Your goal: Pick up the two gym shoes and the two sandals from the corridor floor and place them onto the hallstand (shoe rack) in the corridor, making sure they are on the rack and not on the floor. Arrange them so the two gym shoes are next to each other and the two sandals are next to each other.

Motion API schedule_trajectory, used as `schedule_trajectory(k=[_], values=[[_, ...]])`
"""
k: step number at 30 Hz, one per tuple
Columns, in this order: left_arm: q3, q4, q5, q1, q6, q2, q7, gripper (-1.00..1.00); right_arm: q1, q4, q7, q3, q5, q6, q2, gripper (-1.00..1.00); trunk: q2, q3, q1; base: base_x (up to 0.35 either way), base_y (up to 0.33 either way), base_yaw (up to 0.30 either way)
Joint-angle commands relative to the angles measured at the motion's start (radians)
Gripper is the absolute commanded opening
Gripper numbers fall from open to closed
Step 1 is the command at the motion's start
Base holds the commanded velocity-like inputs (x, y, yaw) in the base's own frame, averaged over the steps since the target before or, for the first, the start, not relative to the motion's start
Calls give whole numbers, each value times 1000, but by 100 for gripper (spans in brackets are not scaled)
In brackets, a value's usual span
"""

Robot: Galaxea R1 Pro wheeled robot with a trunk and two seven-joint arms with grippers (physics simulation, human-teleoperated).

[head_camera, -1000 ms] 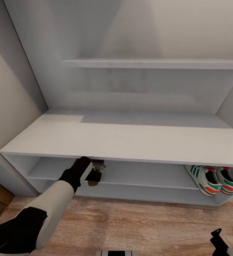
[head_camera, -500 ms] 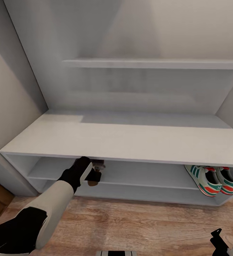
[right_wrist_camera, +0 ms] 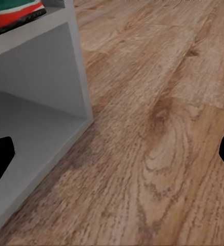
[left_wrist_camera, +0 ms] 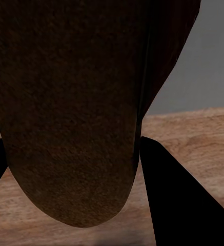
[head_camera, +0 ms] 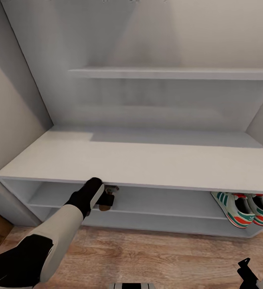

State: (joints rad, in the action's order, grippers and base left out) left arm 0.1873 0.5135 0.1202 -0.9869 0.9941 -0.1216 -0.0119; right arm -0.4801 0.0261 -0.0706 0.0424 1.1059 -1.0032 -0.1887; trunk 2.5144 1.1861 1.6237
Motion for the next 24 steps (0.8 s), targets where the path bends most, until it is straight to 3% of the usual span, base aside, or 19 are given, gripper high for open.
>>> schedule_trajectory(k=[1, 18, 19, 24], values=[[0, 0, -10, -6, -2, 0, 6, -100, 0, 0, 0, 0, 0, 0, 0, 100, 0, 0, 4, 64, 0, 0], [-2, 0, -9, -6, -2, 0, 7, -100, 0, 0, 0, 1, 0, 0, 0, 100, 0, 0, 4, 7, 0, 0], [-2, 0, -9, -6, -2, 0, 7, 100, 0, 0, 0, 0, 0, 0, 0, 100, 0, 0, 4, 0, 0, 0], [-2, 0, -9, -6, -2, 1, 7, 100, 0, 0, 0, 0, 0, 0, 0, 100, 0, 0, 4, 0, 0, 0]])
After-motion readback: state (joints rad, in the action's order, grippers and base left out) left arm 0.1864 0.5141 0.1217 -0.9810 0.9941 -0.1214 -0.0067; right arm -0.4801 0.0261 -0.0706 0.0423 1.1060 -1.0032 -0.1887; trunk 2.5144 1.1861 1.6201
